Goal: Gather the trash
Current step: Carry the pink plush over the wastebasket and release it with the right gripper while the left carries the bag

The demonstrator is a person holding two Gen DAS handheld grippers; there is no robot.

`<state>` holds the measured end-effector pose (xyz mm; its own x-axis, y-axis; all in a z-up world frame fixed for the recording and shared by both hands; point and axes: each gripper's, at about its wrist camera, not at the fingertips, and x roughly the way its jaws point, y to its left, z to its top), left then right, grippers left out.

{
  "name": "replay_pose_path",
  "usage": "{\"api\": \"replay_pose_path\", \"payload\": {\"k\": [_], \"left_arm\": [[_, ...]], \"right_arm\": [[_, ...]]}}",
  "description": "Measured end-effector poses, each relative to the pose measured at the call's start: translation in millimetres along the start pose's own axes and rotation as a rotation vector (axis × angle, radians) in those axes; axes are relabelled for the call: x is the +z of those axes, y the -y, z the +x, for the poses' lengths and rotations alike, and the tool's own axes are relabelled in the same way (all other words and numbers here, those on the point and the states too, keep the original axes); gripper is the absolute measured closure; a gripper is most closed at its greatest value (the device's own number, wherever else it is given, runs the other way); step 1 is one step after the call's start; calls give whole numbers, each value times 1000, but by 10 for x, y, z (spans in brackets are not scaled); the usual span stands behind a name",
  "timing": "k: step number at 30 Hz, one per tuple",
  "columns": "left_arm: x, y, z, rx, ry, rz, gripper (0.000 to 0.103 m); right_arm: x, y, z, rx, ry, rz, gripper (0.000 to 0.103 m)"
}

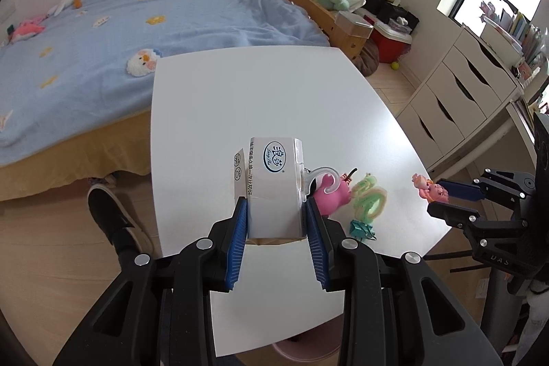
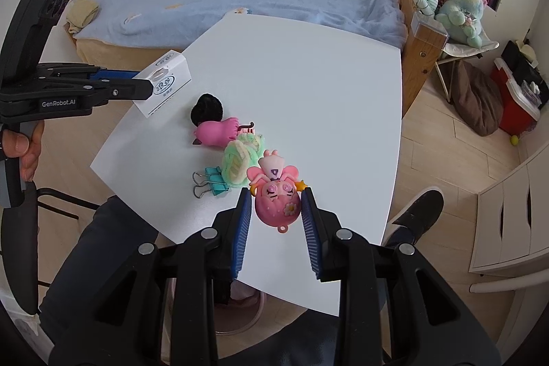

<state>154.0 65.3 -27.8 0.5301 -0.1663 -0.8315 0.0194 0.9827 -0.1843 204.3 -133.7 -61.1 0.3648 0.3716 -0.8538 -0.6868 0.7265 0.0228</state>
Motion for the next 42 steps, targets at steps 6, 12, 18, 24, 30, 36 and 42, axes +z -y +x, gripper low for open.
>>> {"api": "replay_pose_path", "payload": {"k": [6,12,18,24,30,36,42], "left_arm": [[-130,104,-233,-16,47,42,70],[-304,270,-469,-24,93,102,70],[-509,462,-669,-35,143,160,70],[-716,615,-789,-45,176,199,70],[-945,742,-807,-50,174,232,70],[-1142,773,-789,-71,163,226,70],[-1329,807,-841,-80,167,225,70]], "right_arm": [[-26,-72,-145,3,31,-6,73],[-119,-146,-333,2,66,-17,73],[-274,-218,-538,14,111,-14,73],[-468,-347,-701,7,147,-31,73],[-695,-458,-823,23,170,-36,73],[-900,-581,-862,53,176,-37,73],[-1095,-739,-831,102,162,-43,73]]}}
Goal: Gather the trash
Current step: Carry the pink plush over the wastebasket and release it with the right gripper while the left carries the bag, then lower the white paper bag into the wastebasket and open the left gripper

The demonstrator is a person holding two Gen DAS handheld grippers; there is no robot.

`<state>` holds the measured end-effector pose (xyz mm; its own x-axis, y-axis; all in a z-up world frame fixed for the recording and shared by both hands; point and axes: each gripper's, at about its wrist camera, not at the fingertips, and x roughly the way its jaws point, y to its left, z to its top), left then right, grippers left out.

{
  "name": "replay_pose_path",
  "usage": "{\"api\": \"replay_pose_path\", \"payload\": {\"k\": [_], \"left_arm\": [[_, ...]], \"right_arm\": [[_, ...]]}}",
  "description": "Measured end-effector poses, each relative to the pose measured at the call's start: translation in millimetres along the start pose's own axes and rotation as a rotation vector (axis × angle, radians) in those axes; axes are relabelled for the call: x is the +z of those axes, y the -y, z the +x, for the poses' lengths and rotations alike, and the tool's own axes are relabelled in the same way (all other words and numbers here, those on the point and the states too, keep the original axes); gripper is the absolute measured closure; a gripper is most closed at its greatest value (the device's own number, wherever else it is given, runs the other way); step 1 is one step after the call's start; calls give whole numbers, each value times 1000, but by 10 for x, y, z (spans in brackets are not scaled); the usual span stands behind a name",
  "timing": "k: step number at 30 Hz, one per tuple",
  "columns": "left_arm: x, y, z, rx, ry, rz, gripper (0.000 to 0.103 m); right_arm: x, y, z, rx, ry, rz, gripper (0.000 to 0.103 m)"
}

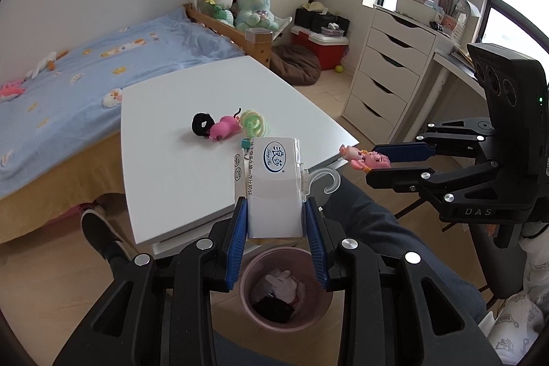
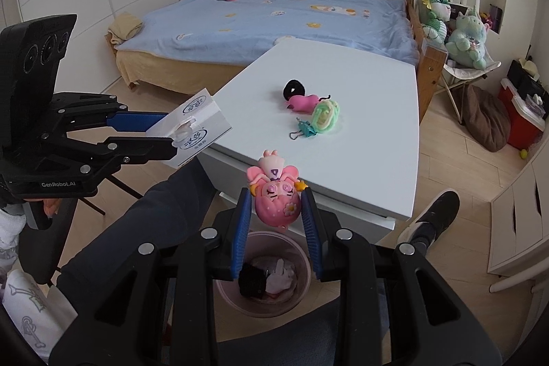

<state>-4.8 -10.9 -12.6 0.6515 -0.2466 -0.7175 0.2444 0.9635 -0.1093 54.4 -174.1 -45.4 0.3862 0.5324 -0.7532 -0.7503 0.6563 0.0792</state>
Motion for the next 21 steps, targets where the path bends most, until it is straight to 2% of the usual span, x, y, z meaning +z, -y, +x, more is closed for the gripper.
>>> {"api": "replay_pose_path", "payload": {"k": [7,13,14,16,21], "left_arm": [[-131,-2,-45,-12,-5,-20,70],[-180,-3,-50,-18,-10,-29,70],[-181,-4,-51,-17,-10,-29,70],[-175,-7,-46,-18,-11,-31,70],[-185,0,-25,-23,-18,-27,70]], "right_arm": [[-130,-100,63,48,-19,9,73],[-153,-95,79,48,-21,22,70],[-153,-81,76,51,-18,27,66],[-153,-59,63,42,-8,39,37],[-157,0,39,24,4,65,20]]}}
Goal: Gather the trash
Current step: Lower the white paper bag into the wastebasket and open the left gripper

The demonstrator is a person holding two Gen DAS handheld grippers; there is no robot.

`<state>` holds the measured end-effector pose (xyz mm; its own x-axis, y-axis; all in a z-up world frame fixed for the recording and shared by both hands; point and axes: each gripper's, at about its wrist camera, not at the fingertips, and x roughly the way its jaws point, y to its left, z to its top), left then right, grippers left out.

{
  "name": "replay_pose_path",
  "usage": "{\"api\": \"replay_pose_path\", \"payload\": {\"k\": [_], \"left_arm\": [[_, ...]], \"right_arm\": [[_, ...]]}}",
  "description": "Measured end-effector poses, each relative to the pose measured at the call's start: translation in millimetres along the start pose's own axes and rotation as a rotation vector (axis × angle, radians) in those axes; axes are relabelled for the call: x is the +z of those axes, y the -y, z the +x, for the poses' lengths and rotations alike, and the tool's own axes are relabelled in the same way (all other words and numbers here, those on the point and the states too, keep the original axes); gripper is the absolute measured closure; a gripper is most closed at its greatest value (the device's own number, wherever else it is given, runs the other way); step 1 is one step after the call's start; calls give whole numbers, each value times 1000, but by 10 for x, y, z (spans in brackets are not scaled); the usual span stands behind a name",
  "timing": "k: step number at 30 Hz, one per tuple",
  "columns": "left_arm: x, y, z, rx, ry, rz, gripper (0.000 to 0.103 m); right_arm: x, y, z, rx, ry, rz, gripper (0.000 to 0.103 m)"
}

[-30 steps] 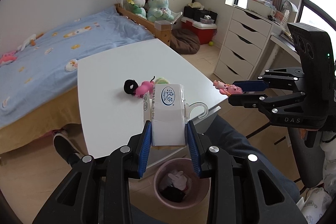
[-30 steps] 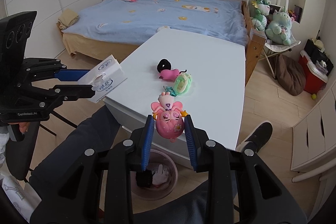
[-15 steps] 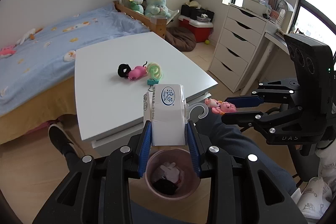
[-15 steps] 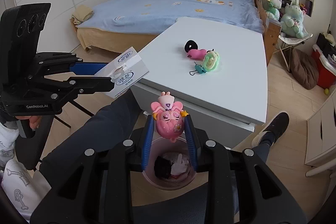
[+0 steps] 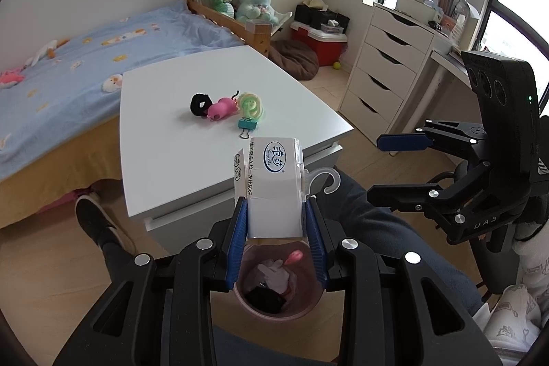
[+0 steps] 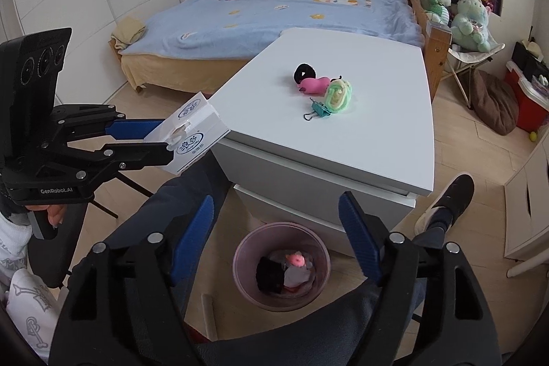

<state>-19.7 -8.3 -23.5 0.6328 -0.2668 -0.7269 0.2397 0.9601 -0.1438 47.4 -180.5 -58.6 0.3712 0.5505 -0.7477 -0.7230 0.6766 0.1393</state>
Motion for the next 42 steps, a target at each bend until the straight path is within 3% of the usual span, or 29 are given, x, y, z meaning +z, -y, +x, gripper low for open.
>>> {"api": "replay_pose_path", "payload": {"k": [9,35,36,39,42], "left_arm": [[-17,22,55,-12,-13,1,70],[35,239,171,-60,-59,62,68],[38,244,181,-61,-59,62,62],[40,236,202,-65,-38,53,9],[37,214,245,-52,-40,46,8]], "right_arm": [[-13,55,-13,-6,5,27,4],[-25,288,-237,-65,46,83,3],[-27,299,-241,-66,47,87,3],[-35,319,-246,-67,48,93,3],[-37,315,-237,-67,44,95,3]]}}
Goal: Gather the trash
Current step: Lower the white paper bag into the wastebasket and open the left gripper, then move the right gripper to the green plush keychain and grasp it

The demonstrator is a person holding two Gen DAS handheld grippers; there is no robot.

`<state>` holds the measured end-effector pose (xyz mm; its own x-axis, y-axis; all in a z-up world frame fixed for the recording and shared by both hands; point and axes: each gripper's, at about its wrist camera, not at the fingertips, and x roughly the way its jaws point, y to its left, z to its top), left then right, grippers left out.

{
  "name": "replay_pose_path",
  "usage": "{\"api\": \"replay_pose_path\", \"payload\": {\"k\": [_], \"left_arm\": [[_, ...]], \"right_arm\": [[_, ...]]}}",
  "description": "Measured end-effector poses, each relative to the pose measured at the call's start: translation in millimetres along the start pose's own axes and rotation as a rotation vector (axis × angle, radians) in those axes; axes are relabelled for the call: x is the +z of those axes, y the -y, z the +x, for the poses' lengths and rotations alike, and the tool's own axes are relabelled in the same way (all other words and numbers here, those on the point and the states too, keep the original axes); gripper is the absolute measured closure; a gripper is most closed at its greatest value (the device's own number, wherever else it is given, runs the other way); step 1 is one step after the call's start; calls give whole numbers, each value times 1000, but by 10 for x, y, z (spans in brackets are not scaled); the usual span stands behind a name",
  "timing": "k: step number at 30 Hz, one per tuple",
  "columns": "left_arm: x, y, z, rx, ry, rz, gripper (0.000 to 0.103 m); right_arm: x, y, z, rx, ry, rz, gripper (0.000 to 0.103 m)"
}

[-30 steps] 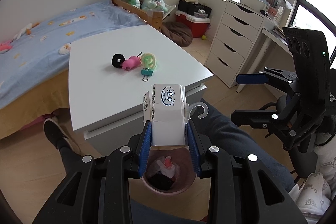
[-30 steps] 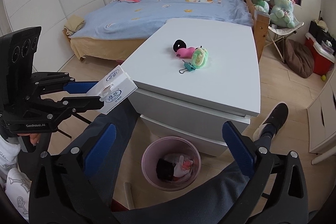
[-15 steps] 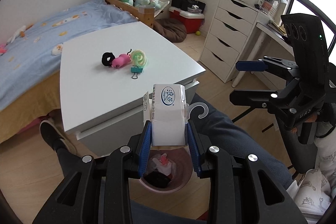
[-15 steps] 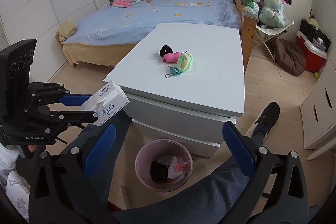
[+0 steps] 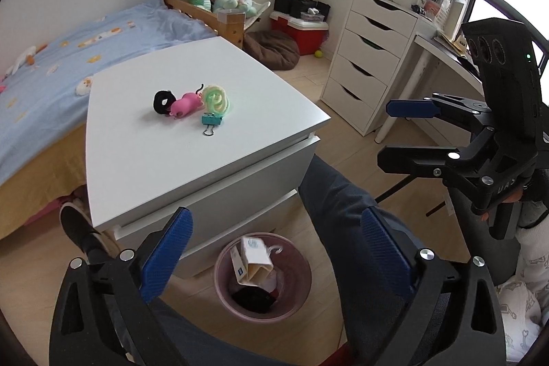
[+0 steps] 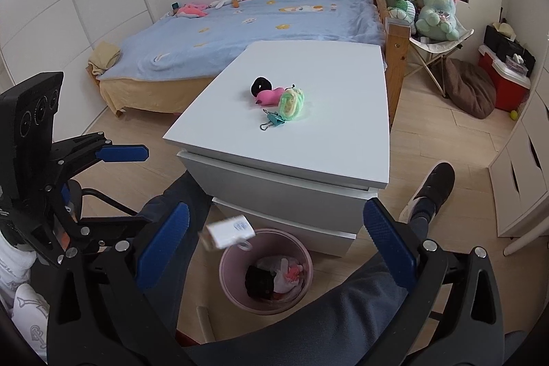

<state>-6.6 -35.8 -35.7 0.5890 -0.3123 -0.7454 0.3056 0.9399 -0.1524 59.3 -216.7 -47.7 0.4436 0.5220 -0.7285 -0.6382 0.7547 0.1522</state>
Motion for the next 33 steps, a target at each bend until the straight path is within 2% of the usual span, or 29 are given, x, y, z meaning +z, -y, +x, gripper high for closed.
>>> {"api": "replay_pose_path", "payload": {"k": [19,33], "left_arm": [[10,-274,-38,35,2,-91,7],[259,-590,-6,79,15,-114,7]], "right_arm": [[50,-73,97,15,-11,-20,3],[721,-19,462,20,-58,-57,3]]}}
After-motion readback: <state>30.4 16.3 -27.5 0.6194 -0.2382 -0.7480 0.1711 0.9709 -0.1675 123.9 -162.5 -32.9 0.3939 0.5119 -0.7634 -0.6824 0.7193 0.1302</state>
